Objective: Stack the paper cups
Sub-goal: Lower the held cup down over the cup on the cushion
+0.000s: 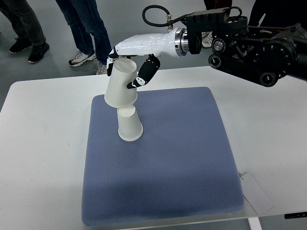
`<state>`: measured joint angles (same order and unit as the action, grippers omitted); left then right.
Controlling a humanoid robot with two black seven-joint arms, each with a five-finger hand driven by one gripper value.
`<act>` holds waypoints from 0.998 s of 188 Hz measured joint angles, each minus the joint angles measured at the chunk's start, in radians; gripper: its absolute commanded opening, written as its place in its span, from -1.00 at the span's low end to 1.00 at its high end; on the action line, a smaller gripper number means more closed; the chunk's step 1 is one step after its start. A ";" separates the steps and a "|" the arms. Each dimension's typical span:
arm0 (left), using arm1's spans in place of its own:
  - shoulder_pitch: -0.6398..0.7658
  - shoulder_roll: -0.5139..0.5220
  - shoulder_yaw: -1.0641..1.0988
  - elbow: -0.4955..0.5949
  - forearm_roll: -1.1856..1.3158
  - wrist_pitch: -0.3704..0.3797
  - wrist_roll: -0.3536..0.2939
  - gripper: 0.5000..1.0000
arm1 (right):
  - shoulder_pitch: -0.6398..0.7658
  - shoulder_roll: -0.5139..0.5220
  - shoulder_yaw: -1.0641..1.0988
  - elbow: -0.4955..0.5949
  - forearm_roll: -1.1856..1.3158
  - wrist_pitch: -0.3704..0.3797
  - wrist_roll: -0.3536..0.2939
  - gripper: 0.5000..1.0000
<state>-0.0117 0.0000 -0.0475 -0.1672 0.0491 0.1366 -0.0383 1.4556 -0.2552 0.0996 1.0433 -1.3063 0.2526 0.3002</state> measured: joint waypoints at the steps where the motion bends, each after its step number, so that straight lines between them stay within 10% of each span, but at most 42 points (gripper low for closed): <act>1: 0.000 0.000 0.000 0.000 0.000 0.000 0.000 1.00 | 0.000 0.001 0.000 -0.001 -0.001 0.000 0.000 -1.00; 188: 0.000 0.000 0.000 0.000 0.000 0.000 0.000 1.00 | -0.047 0.063 -0.025 -0.033 -0.094 -0.031 -0.026 -1.00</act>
<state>-0.0117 0.0000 -0.0476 -0.1672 0.0491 0.1366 -0.0383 1.4084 -0.1918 0.0748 1.0099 -1.4004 0.2215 0.2745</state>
